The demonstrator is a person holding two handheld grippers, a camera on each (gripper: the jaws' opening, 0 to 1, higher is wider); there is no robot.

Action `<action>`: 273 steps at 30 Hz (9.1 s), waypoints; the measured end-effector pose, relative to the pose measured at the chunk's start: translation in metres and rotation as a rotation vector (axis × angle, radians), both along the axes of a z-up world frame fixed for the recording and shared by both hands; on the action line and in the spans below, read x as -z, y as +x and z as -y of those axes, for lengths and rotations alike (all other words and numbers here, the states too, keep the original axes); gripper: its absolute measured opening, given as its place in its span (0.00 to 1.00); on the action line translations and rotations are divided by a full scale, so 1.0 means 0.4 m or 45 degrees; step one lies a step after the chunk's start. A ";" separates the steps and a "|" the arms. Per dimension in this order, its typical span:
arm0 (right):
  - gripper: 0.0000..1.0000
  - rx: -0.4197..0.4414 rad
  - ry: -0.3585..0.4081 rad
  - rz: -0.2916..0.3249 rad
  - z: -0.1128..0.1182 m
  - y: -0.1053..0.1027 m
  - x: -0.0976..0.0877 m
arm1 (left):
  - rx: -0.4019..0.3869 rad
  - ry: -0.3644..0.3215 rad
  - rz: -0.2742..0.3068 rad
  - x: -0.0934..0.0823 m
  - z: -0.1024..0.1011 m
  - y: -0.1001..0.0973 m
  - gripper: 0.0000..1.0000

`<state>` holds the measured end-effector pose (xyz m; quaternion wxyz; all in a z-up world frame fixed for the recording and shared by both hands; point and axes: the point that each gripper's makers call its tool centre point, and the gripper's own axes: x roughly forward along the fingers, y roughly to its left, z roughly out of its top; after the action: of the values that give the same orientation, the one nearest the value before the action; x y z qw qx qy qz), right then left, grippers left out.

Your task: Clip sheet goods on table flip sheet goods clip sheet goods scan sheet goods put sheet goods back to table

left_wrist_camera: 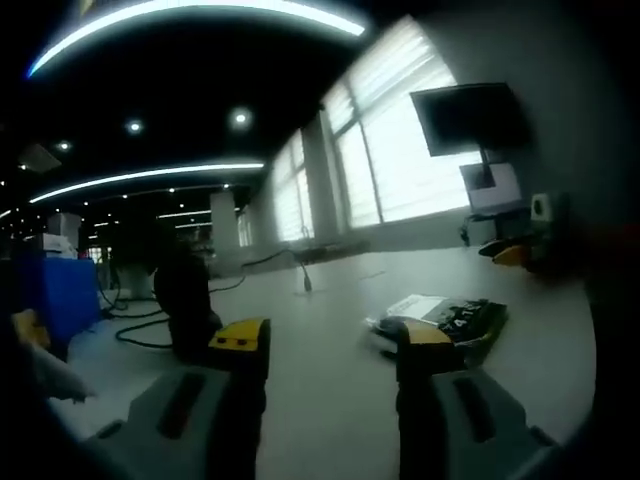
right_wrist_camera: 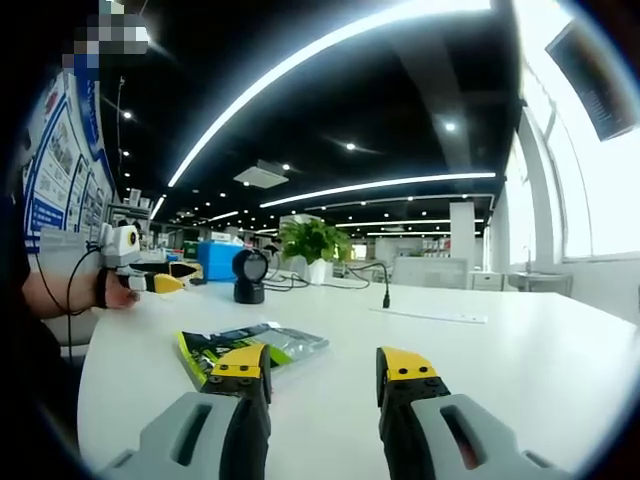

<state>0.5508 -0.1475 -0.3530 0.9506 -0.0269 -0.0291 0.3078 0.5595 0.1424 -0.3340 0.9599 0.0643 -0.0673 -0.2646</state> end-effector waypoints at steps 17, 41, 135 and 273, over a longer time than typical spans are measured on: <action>0.37 0.000 -0.013 -0.001 -0.001 0.001 0.004 | 0.002 -0.047 -0.024 0.005 -0.011 0.003 0.42; 0.36 0.010 -0.016 -0.018 0.002 0.005 0.010 | -0.014 -0.037 -0.005 0.002 -0.017 0.008 0.39; 0.33 0.003 -0.051 -0.018 -0.004 0.000 0.019 | -0.060 -0.027 0.027 -0.006 -0.032 0.007 0.40; 0.37 -0.388 -0.363 0.053 -0.405 -0.094 0.054 | -0.019 0.010 -0.004 0.012 -0.006 -0.006 0.39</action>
<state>0.5133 0.0144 -0.3745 0.8789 -0.1629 -0.0086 0.4483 0.5572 0.1447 -0.3389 0.9617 0.0683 -0.0643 -0.2577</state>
